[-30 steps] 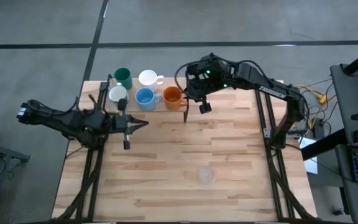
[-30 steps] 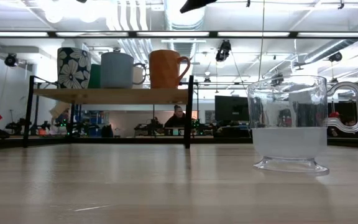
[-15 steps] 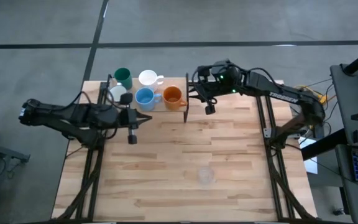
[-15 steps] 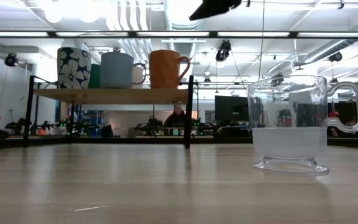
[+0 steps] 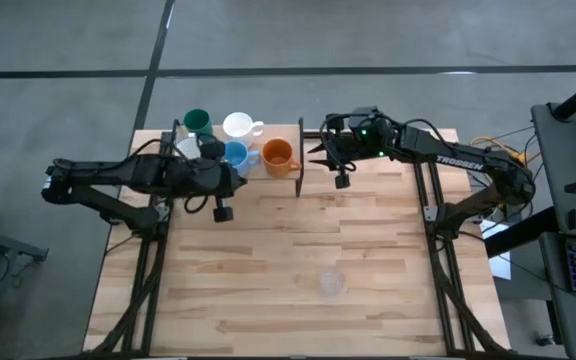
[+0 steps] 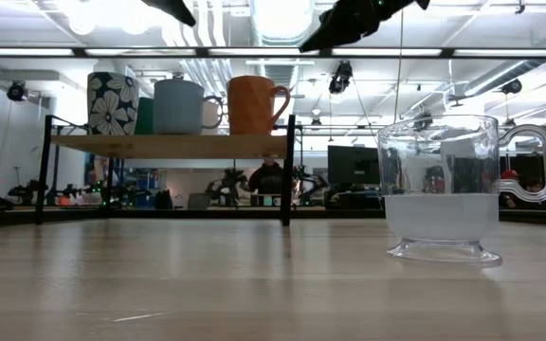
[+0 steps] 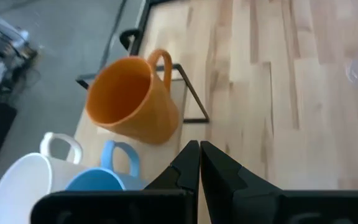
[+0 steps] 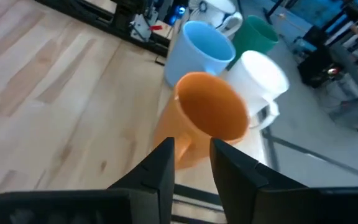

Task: Stack small to large cups/mugs on shelf
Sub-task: Adjust the orange mug and the light blue mug

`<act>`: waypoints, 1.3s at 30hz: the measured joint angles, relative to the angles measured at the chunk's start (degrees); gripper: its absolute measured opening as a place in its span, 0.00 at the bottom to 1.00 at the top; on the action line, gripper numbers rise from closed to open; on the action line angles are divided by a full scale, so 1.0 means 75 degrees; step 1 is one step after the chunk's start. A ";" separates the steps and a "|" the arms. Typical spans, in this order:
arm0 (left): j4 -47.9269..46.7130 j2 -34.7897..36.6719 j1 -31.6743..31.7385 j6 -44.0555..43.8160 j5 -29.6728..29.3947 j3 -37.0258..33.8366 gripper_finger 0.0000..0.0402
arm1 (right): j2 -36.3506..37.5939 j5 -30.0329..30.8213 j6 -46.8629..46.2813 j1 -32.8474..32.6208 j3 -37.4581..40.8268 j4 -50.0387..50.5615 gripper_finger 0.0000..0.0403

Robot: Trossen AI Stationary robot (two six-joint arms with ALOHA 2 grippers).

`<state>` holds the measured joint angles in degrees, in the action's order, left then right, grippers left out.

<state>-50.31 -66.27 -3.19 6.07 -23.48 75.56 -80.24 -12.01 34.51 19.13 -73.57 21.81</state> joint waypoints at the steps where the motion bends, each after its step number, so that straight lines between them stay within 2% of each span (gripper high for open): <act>1: -0.0132 -0.0072 0.0032 -0.0010 0.0074 0.0091 0.00 | -0.0009 -0.0024 -0.0029 0.0000 0.0045 -0.0056 0.25; 7: -0.0744 -0.0286 0.0253 -0.0023 0.0322 0.0274 0.00 | -0.0065 -0.0023 -0.0405 0.0026 0.0193 -0.0430 0.33; 19: -0.0927 -0.0045 0.0656 0.0098 0.0334 0.0362 0.02 | -0.0065 -0.0001 -0.0607 0.0053 0.0196 -0.0671 0.47; 23: -0.1256 0.0048 0.0996 0.0113 0.0340 0.0400 0.12 | -0.0065 -0.0001 -0.0666 0.0053 0.0196 -0.0684 0.49; 33: -0.1210 -0.0170 0.1692 0.0333 0.0601 0.0295 0.54 | -0.0065 -0.0001 -0.0659 0.0056 0.0213 -0.0722 0.50; 36: -0.1209 -0.0218 0.1724 0.0477 0.0595 0.0234 0.60 | -0.0065 -0.0001 -0.0618 0.0056 0.0275 -0.0720 0.50; 39: -0.1216 -0.0256 0.1717 0.0498 0.0600 0.0234 0.61 | -0.0068 -0.0001 -0.0607 0.0056 0.0319 -0.0717 0.50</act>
<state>-59.42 -68.19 9.69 9.80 -18.98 77.32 -80.75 -12.01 29.95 19.55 -71.17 16.43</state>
